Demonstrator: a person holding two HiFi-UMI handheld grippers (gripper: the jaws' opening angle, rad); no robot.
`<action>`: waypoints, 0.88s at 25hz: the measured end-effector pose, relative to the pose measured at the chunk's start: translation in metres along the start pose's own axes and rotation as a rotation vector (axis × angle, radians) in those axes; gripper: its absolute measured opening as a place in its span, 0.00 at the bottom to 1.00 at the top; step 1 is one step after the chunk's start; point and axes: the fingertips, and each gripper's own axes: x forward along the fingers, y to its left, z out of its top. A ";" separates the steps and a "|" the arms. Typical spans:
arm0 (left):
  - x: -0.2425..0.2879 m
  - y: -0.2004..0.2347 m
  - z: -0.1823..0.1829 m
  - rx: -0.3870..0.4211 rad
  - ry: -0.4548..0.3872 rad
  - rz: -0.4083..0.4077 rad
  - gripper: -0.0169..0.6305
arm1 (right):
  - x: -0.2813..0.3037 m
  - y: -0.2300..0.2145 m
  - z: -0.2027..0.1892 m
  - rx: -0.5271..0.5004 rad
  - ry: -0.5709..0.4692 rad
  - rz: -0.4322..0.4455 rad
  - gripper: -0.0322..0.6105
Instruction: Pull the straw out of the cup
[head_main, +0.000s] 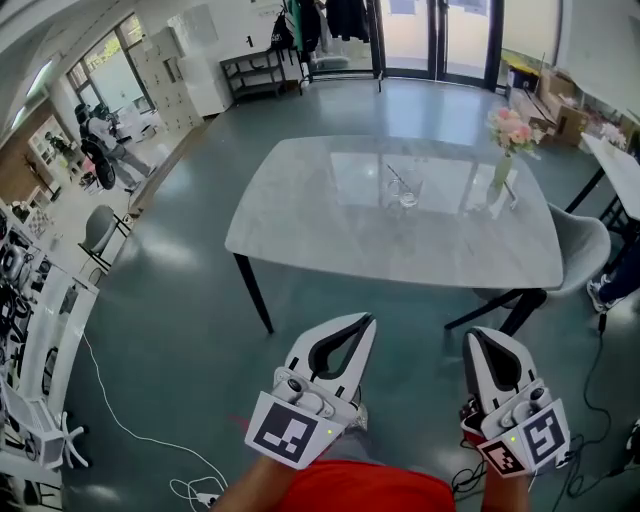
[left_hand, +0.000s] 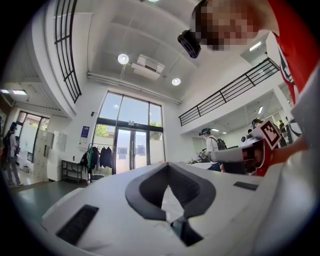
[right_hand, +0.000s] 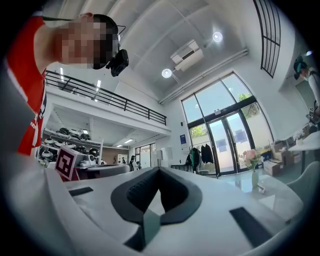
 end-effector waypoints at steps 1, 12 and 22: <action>0.007 0.012 0.000 -0.002 -0.003 -0.003 0.04 | 0.013 -0.003 0.000 -0.001 0.004 -0.003 0.05; 0.076 0.099 -0.014 -0.038 0.007 -0.036 0.04 | 0.111 -0.042 -0.007 -0.025 0.039 -0.038 0.05; 0.119 0.138 -0.022 -0.061 0.012 -0.009 0.04 | 0.163 -0.083 -0.014 -0.045 0.057 -0.018 0.05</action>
